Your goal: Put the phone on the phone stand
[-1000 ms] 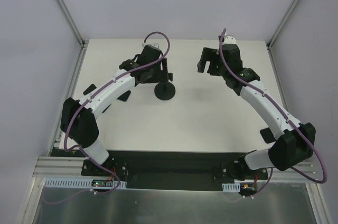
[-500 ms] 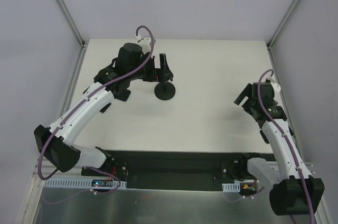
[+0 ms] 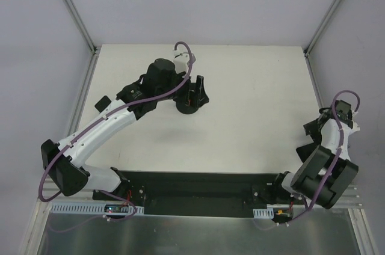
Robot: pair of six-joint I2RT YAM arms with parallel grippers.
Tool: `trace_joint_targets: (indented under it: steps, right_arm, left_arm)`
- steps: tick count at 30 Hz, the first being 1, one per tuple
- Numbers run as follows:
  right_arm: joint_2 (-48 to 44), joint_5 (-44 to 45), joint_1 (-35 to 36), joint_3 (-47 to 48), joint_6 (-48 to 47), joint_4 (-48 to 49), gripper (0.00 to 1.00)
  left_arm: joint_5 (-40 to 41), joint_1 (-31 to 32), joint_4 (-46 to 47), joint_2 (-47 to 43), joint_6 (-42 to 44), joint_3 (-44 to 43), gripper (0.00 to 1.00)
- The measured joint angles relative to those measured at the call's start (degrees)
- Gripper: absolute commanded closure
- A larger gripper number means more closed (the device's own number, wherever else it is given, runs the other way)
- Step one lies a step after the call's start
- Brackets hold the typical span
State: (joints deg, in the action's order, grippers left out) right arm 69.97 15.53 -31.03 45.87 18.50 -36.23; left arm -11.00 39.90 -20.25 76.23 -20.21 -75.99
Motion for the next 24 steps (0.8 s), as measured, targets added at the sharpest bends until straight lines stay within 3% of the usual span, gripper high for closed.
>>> trace_joint_targets:
  steps: [5,13,24]
  right_arm:
    - [6.27,-2.4,-5.49,2.34,-3.39,-0.04,0.04]
    - [12.76,-5.99,-7.89,4.44,-6.49,0.9,0.04]
    - [14.4,-7.43,-10.23,3.48,-6.6,2.34,0.04]
  left_arm:
    - [2.45,4.92,0.11,0.02,2.58,0.0,0.01]
    - [2.99,10.4,0.31,1.03,4.74,0.0,0.01]
    - [5.66,11.06,0.28,1.16,6.36,0.0,0.01]
